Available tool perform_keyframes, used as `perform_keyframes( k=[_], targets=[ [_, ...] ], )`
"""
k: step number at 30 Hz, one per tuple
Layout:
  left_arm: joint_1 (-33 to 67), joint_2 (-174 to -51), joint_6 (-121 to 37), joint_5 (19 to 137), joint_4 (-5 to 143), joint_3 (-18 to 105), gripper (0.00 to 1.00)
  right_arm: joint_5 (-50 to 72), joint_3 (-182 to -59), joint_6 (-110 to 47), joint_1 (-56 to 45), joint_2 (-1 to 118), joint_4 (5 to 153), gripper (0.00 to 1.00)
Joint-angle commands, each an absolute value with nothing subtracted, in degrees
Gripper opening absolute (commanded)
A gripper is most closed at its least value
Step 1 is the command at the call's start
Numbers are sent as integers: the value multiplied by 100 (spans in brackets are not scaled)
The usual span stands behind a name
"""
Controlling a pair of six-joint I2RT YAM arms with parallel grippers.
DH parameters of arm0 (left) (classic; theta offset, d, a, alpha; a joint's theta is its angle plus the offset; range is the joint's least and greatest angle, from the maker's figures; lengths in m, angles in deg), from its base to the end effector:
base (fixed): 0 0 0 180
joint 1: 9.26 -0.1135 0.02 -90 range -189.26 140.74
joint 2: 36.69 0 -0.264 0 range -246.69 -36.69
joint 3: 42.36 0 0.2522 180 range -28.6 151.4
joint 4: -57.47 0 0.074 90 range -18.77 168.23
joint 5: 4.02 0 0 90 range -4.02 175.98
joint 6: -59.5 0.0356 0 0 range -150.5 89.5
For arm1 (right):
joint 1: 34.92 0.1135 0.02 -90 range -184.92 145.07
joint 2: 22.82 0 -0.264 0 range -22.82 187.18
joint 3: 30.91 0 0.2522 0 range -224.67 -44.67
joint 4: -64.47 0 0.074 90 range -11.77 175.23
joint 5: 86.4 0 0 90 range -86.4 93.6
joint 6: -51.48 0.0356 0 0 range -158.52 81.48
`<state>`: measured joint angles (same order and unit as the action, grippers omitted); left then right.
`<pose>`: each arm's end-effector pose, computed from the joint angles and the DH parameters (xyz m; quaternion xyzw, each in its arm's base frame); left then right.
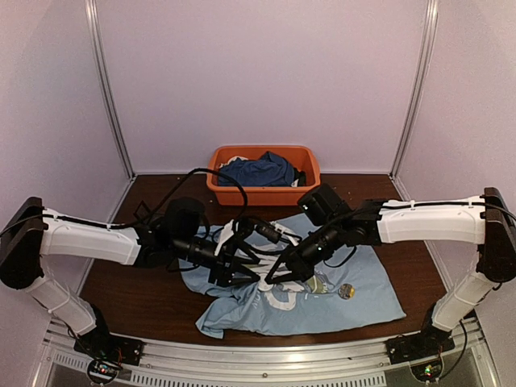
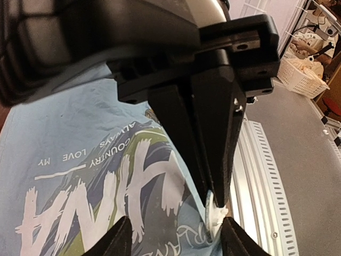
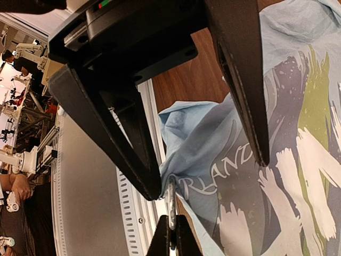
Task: Pin the brooch onto the clothing
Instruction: Pin the brooch onto the flattened clothing.
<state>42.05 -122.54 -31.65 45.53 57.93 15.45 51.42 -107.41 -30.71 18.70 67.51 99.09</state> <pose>0.1772 -0.2582 0.2100 0.5019 0.6555 -0.4786 0.2991 0.1753 0.2824 0.2439 -0.4651 0.7314 0.4914 0.0852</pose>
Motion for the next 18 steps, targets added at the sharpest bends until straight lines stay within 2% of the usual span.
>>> perform_keyframes(
  k=[1, 18],
  targets=[
    [4172, -12357, -3112, 4374, 5827, 1625, 58, 5291, -10926, -3125, 1903, 6591, 9780, 0],
    [4180, -12510, -3112, 4002, 5757, 1674, 57, 5217, -10978, -3070, 1904, 6635, 9739, 0]
  ],
)
